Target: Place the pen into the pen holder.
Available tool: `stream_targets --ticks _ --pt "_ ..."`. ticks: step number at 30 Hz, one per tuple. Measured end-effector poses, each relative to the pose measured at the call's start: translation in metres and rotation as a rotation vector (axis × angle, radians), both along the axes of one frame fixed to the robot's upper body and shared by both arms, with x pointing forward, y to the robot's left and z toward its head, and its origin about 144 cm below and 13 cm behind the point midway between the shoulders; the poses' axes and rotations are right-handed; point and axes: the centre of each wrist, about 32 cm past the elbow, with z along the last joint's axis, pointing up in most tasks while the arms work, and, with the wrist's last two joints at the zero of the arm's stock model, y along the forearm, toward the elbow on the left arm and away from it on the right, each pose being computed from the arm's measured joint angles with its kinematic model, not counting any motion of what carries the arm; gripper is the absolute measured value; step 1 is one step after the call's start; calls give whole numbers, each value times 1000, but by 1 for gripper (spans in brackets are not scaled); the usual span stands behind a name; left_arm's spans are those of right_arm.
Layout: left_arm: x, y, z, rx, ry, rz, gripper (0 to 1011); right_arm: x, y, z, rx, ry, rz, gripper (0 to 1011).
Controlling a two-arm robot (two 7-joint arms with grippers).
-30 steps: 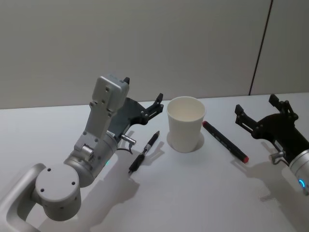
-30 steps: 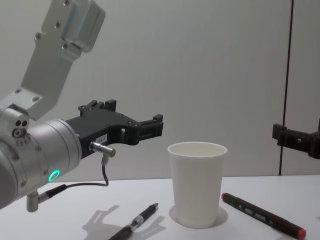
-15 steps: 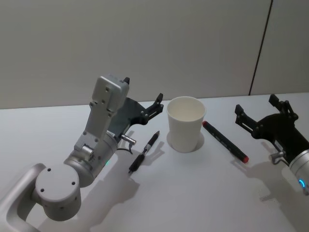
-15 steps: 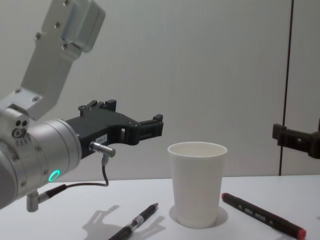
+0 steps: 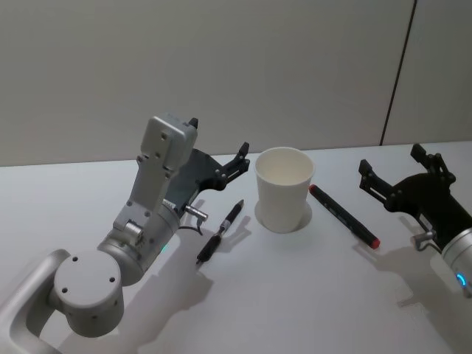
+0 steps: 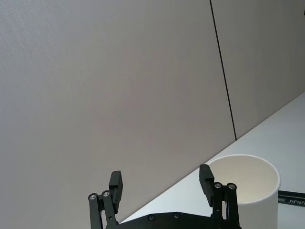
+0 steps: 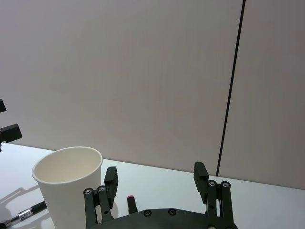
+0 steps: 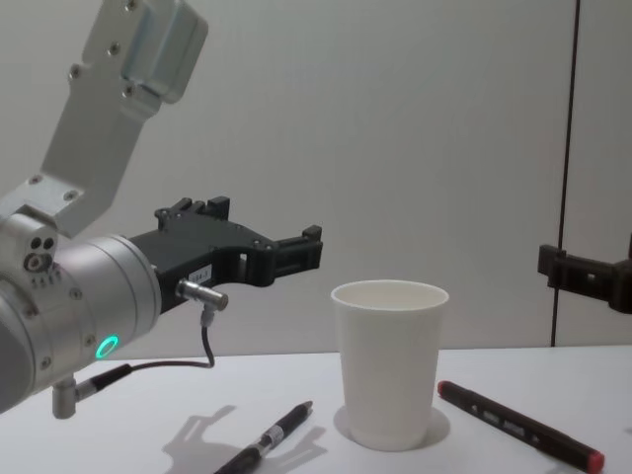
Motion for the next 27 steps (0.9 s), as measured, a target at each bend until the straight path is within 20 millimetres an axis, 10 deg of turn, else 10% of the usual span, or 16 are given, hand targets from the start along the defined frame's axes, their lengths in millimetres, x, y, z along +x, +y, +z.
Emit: stream_targets --ticks 27 --pt "0 0 0 0 0 0 1001 0 0 0 0 0 0 1001"
